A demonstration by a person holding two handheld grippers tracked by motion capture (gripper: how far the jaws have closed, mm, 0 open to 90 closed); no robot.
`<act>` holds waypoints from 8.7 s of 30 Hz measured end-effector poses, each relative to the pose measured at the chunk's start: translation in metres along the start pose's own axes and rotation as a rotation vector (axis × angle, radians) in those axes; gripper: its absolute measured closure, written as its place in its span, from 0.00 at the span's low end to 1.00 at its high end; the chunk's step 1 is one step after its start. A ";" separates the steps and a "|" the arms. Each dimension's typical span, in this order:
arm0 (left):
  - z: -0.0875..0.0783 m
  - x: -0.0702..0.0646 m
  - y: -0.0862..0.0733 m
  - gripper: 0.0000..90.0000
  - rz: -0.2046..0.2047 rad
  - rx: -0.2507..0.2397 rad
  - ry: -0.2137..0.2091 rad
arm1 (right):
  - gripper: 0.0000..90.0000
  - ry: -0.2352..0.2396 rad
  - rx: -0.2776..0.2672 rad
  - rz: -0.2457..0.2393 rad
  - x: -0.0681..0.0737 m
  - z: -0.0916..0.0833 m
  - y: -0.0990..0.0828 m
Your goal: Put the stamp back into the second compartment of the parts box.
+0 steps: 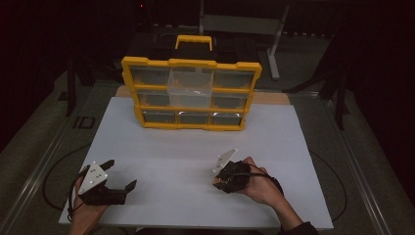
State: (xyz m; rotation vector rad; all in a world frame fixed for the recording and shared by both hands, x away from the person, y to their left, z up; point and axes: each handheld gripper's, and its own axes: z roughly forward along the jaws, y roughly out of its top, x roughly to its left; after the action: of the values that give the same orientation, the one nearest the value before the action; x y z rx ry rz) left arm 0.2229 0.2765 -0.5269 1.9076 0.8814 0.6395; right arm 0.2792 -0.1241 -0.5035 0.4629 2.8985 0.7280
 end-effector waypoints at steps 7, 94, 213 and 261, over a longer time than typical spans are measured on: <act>0.000 0.000 0.000 0.00 -0.001 0.000 -0.001 | 0.73 -0.002 -0.018 0.031 -0.007 -0.011 0.002; 0.002 0.000 -0.002 0.00 0.001 0.008 -0.005 | 0.73 -0.087 -0.123 0.123 -0.100 -0.124 0.074; 0.003 0.001 -0.002 0.00 0.002 0.007 -0.016 | 0.43 -0.128 -0.368 0.254 -0.134 -0.145 0.179; 0.001 0.005 0.000 0.00 -0.030 -0.027 0.035 | 0.09 -0.232 -0.501 0.385 -0.118 -0.127 0.043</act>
State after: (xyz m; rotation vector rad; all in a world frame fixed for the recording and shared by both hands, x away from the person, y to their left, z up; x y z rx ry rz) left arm 0.2270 0.2799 -0.5267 1.8607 0.9174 0.6654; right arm 0.3790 -0.1824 -0.3675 0.9666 2.3145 1.3050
